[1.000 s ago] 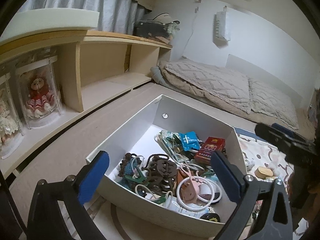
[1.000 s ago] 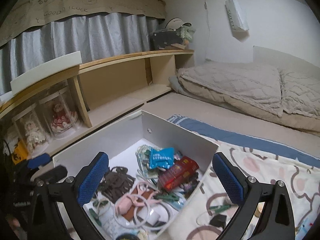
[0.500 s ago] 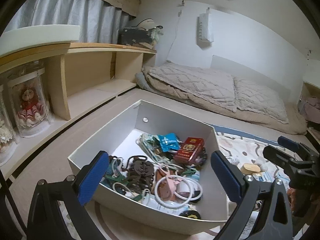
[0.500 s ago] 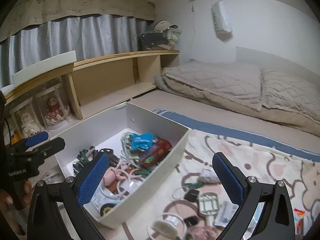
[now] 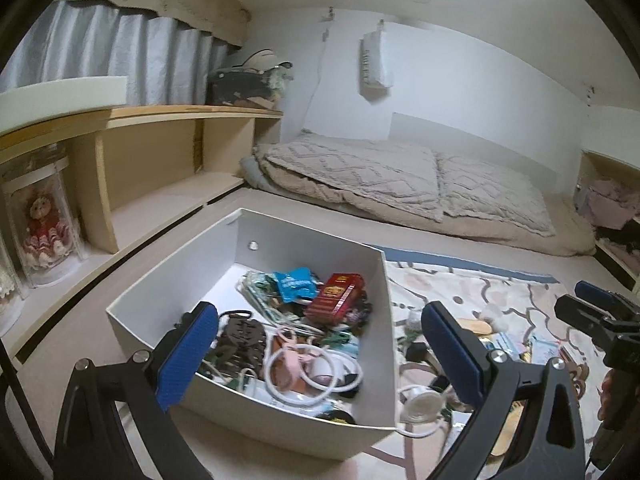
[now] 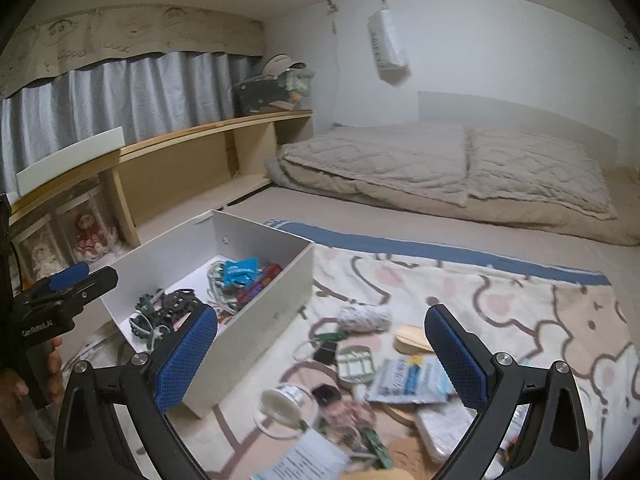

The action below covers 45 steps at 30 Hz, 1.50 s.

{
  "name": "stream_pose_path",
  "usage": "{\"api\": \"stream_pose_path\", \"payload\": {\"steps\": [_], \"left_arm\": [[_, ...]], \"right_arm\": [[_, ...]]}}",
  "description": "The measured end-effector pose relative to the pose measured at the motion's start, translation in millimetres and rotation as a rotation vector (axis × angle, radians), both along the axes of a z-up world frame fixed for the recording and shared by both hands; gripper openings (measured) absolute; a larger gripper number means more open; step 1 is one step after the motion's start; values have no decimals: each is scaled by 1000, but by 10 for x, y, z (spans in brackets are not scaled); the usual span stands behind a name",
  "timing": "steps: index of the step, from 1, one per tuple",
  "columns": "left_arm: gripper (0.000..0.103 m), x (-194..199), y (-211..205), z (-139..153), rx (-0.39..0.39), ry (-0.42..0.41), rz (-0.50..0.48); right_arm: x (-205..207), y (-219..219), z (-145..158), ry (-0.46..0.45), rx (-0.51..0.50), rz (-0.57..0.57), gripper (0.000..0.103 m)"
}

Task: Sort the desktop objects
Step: 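Move both grippers back over the items on the bedsheet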

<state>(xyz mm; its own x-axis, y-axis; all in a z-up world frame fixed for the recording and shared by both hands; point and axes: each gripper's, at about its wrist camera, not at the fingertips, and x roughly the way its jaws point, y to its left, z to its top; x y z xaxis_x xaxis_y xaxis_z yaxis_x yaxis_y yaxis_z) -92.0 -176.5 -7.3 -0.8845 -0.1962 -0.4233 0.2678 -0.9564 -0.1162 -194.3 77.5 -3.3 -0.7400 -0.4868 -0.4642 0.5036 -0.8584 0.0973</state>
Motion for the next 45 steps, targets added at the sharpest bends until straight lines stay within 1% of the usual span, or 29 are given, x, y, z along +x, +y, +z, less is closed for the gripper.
{"api": "stream_pose_path", "payload": {"steps": [11,17,23,32,37,41,45], "left_arm": [[102,78,467,-73,-7,16,-102],[102,118,660,-129,-16,14,-138],[102,141,780,-224,11,9,-165],[102,199,929,-270,6,33,-196],[102,247,967,-317,19,44,-212],[102,248,1032,-401,22,30,-225],[102,247,1134,-483,17,15,-248]], "right_arm": [[242,641,-104,-21,2,-130,103],[409,933,-182,-27,-10,-208,103],[555,1143,-288,-21,10,-279,103],[651,1420,-417,-35,-1,-370,103],[689,1500,-539,-40,27,-423,103],[668,1581,-680,-84,15,-453,103],[619,1646,-873,-134,31,-491,103]]}}
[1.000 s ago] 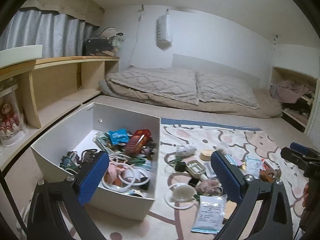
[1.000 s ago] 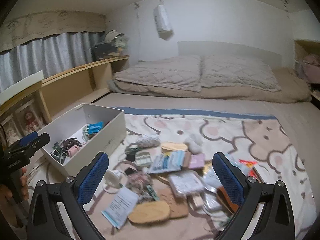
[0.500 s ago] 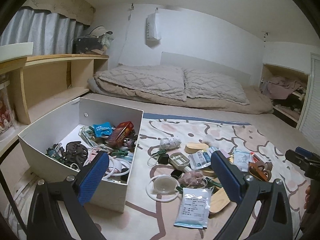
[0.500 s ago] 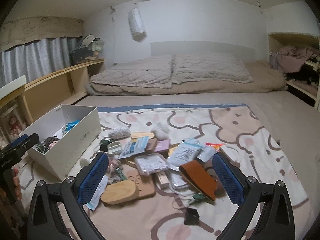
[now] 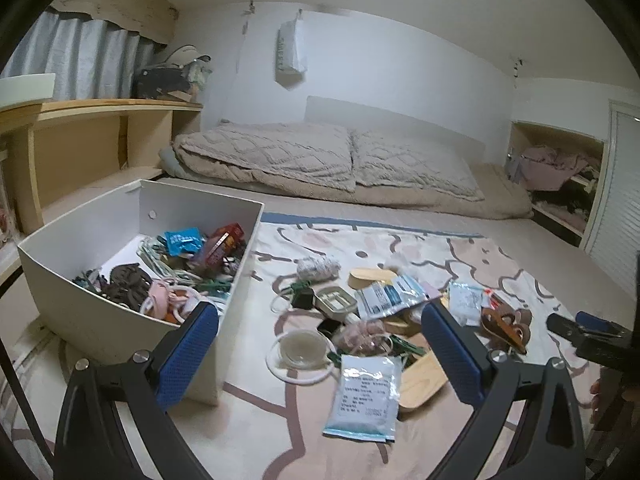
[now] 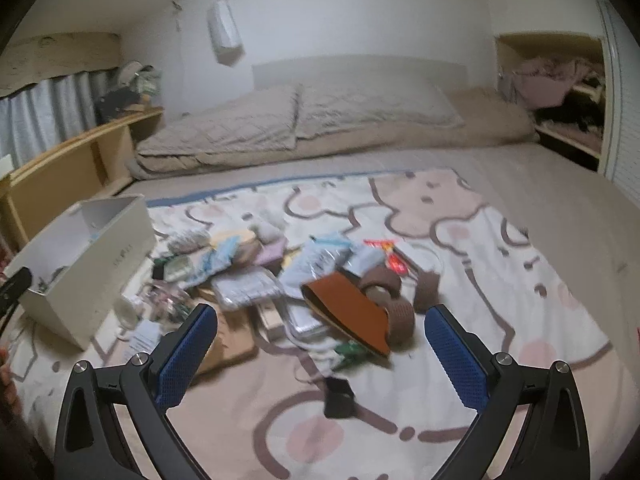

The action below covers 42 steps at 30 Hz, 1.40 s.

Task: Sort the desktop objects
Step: 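Move both grippers back over the items on the bedsheet, then move right gripper toward the black cube while left gripper moves toward a green clothespin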

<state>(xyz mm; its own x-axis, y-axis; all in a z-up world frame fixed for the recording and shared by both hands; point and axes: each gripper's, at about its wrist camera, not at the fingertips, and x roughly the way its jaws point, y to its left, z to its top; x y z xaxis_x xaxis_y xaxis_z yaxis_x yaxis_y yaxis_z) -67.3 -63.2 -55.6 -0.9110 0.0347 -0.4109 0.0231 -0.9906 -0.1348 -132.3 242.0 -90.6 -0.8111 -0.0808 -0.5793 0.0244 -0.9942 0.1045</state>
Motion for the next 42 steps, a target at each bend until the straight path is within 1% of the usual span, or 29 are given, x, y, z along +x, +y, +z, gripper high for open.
{"api": "stream_pose_path", "payload": {"steps": [4,8,15,17,20,24,26,33,37,42], "left_arm": [[102,-9,125,-95,-14,-18,-36],[102,-29,255,-201,-11,-47,-76],[102,-73,486,-385,-46,-91,-131],[102,-86,523,-436,-55,-105,-138],[102,-115,577,-502,-69,-127,-150],[102,-132,618,-549,-67,-145,-165],[102,-135,649,-577,-70,-155,-173],[102,-123,794,-676,-76,-194,-216],[102,-88,880,-720,-95,-203,-243],[102,-87,956,-780,-94,-221,-296]], "right_arm": [[-62,64,-217,-70,-9,-27,103],[-150,125,-408,-137,-2,-66,103],[-353,149,-651,-228,-5,-105,103],[-422,133,-718,-267,12,-109,103],[-514,69,-814,-325,63,-101,103],[-582,33,-934,-386,99,-99,103],[-539,10,-948,-379,108,-93,103],[-276,-84,-961,-375,87,7,103],[-112,-177,-953,-365,87,87,103],[139,-264,-936,-325,81,190,103]]}}
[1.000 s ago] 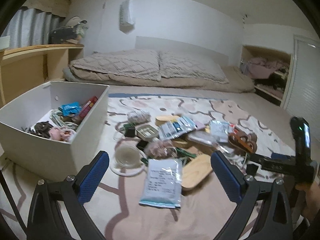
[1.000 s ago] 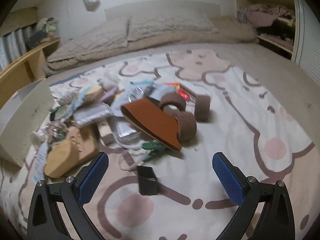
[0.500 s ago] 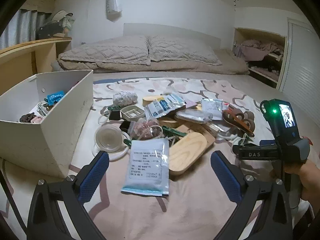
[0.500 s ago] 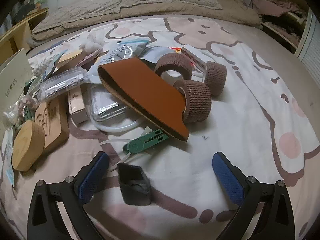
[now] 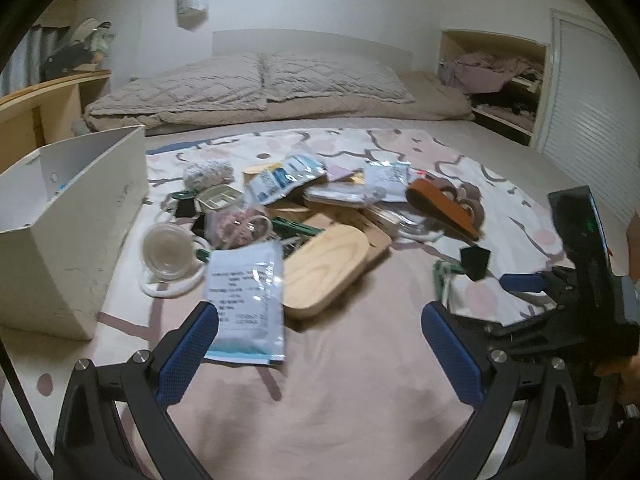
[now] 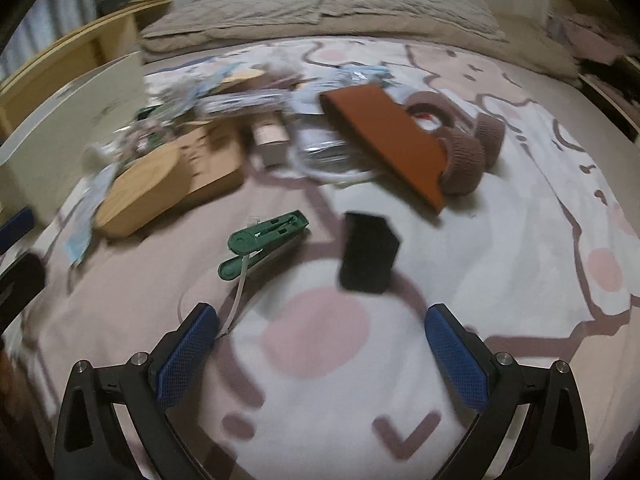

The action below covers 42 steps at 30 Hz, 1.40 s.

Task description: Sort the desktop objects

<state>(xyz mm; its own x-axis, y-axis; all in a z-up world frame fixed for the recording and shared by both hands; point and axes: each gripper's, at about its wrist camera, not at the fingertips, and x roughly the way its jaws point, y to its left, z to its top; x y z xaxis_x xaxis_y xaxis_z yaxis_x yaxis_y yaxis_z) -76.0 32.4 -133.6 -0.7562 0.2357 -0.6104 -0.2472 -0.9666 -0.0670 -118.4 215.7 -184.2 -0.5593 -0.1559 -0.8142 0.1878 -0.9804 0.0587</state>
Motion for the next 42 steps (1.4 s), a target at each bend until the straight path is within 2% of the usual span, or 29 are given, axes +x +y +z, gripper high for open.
{"api": "stream_pose_path", "payload": {"steps": [5,9,14,17,23,28,37,42], "left_arm": [[102,-17,58,-140,34,-86,-81],[102,0,107,-193,15,-102,-91],[102,14,95,-199,35,-116,-115],[102,24,123,-251,46,-160,-161],[102,54,230,-326,9,-180,-200],[102,-7,193,-376,26,-216,-181],[102,-19,205,-396,15,-225,-180],[102,-9,255,-437,-30,-221,-177]], "right_arm": [[185,-97,6,32,0,89,103],[292,-147,15,65,2,118,103],[419,-201,27,94,4,159,103],[456,-209,14,120,5,146,103],[489,-236,14,156,25,144,103],[493,-233,9,163,23,146,103],[591,-248,79,206,63,140,103],[696,-167,104,217,105,114,103]]}}
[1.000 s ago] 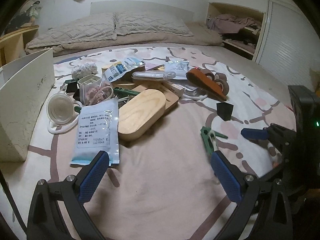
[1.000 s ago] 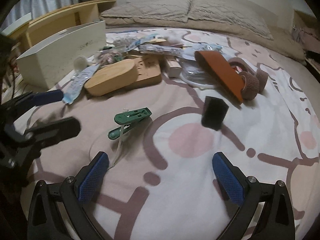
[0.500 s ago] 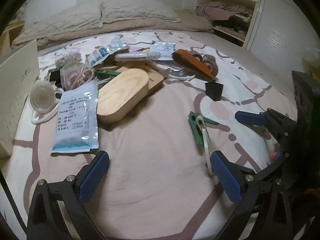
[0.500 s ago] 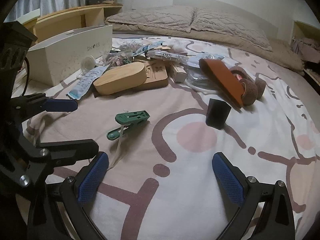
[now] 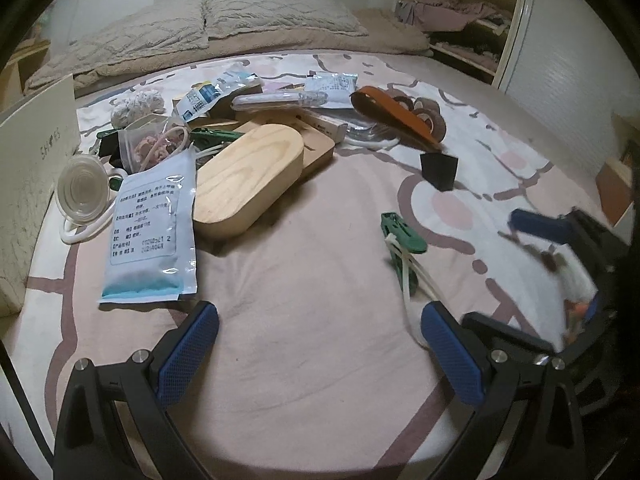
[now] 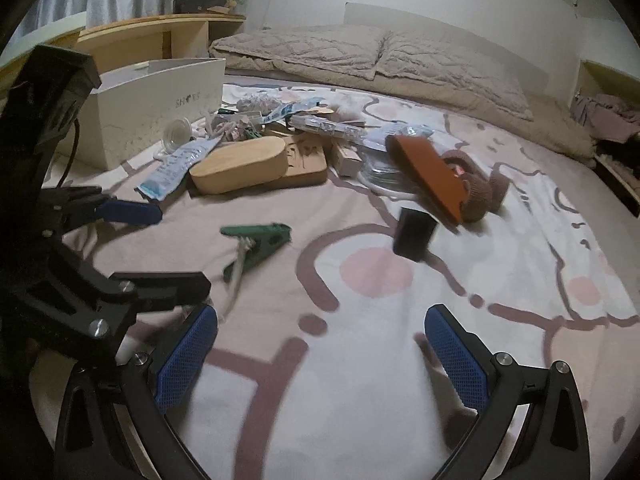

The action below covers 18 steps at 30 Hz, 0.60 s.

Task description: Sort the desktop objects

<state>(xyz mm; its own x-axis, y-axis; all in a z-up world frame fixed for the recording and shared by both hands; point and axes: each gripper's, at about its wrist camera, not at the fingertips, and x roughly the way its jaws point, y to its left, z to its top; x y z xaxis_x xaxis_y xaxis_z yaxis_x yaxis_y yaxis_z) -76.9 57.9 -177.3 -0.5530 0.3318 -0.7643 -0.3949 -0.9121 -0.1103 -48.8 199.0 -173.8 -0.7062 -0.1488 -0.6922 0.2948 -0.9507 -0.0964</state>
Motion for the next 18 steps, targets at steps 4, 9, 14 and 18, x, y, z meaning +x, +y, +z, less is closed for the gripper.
{"api": "stream_pose_path", "payload": {"steps": [4,9,14,18], "left_arm": [[103,-1,29,-31,-29,12,-2],[103,-16,22,-34,-37,8,0],[103,28,72,-26,-104,26,14],[103,70,64,-13,-168,43,55]], "right_arm": [[40,182,49,-15,-37,-61,103],[-32,439,159,-19,-118,-140,103],[-290,668,274,-16,-139,-249,103],[-494,824,325,-4,-94,-325,103]]}}
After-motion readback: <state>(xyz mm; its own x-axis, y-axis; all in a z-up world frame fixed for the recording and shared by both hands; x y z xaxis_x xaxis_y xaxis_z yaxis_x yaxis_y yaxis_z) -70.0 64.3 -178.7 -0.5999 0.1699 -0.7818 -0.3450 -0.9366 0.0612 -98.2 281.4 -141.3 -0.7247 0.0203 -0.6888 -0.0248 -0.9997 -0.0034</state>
